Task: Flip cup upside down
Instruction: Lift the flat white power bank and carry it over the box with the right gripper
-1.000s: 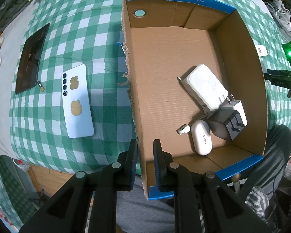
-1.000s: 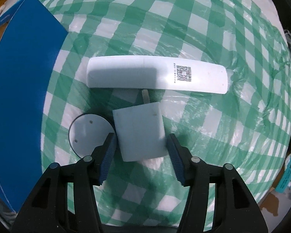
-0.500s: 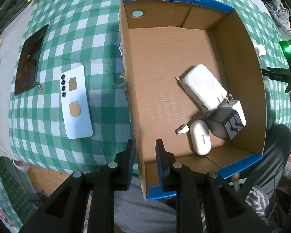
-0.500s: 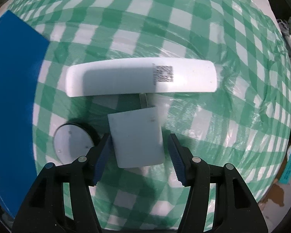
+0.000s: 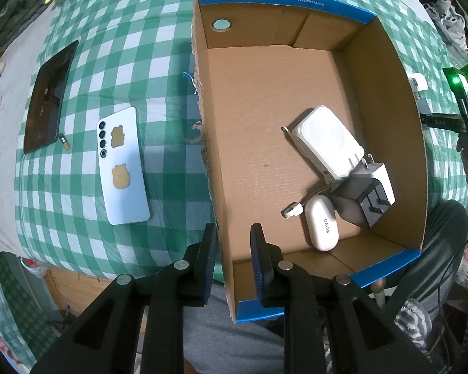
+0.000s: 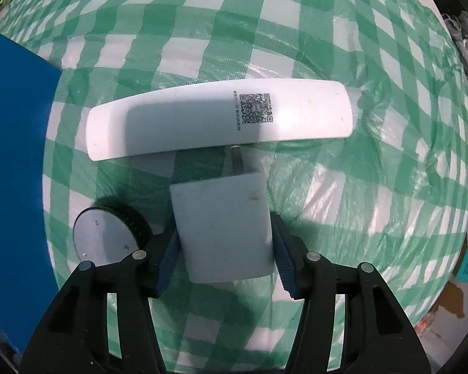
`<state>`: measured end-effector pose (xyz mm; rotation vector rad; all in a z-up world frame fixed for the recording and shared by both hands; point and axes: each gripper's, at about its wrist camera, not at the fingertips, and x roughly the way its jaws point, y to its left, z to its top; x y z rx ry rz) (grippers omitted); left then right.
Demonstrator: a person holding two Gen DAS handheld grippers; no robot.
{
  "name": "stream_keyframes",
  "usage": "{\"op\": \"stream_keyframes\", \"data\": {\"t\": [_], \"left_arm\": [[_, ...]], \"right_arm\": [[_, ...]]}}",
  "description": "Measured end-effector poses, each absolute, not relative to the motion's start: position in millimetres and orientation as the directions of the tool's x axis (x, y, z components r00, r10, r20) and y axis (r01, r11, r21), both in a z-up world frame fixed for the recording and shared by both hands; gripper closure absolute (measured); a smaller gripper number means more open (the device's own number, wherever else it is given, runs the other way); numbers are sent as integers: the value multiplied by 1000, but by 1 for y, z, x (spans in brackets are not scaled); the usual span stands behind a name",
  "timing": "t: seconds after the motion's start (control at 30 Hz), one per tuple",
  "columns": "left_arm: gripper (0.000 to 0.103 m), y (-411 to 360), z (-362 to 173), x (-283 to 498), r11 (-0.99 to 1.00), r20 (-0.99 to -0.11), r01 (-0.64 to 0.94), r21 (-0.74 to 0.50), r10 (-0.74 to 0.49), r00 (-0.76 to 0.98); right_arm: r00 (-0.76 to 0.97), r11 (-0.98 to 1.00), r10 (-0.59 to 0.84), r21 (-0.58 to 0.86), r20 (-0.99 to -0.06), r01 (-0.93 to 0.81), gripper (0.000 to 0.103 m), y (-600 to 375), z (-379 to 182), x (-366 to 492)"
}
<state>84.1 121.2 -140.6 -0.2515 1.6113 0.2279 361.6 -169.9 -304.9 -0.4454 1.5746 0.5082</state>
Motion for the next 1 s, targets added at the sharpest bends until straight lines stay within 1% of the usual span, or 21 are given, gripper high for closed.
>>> {"op": "stream_keyframes", "data": {"t": [0.1, 0.47, 0.73, 1.0], "left_arm": [[83, 122, -140, 85, 955, -999, -297, -5, -20, -49], [83, 122, -139, 85, 956, -999, -294, -4, -18, -46], [83, 122, -139, 84, 956, -999, -295, -4, -18, -45], [83, 122, -139, 84, 956, -999, -295, -6, -20, -44]], "right_arm": [[-81, 822, 30, 71, -996, -565, 52, -175, -302, 349], [-83, 808, 56, 94, -995, -582, 52, -188, -264, 329], [-60, 776, 87, 106, -994, -621, 52, -190, -221, 301], [-38, 715, 142, 129, -989, -687, 52, -164, -162, 266]]}}
